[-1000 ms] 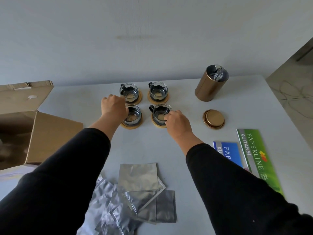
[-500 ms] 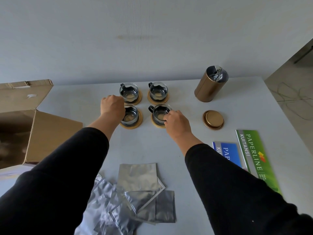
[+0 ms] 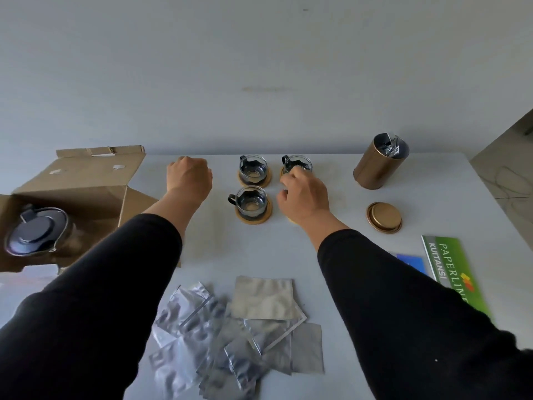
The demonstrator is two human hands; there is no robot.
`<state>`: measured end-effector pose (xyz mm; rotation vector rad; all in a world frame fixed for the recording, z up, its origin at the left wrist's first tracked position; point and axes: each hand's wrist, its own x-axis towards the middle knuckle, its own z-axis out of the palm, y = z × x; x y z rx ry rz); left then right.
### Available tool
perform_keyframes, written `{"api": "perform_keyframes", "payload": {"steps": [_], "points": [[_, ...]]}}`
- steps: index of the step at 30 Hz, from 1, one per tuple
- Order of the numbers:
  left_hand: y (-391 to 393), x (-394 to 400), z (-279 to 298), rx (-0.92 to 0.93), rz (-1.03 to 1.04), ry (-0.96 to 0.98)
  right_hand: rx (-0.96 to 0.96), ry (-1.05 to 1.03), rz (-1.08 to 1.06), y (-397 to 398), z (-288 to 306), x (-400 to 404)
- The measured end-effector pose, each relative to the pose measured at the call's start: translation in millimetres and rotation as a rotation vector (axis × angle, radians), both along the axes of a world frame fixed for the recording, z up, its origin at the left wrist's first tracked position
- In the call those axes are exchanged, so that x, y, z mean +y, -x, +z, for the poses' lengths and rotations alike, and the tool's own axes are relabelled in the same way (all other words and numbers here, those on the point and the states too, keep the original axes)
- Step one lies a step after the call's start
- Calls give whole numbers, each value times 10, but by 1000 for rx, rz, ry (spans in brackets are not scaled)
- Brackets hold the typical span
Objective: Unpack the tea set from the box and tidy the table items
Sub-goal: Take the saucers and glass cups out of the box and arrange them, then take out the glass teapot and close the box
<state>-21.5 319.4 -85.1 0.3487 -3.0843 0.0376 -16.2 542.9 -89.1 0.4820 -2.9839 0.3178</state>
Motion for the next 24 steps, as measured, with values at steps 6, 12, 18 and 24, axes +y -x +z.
{"api": "perform_keyframes", "payload": {"steps": [6,12,18,24], "points": [[-457,-787,380,65,90,15,36,47,81,-252,311,-848],[-1080,-1902,558,58,187,72,22,65,142,-723,466,-1883],[-1596,-2786,535,-16,249,-55,-54,149,205,-1240,410,-2859],[-1653,-3135,402,-119,93,-143,-227,162,186,-1475,290,-3429]]}}
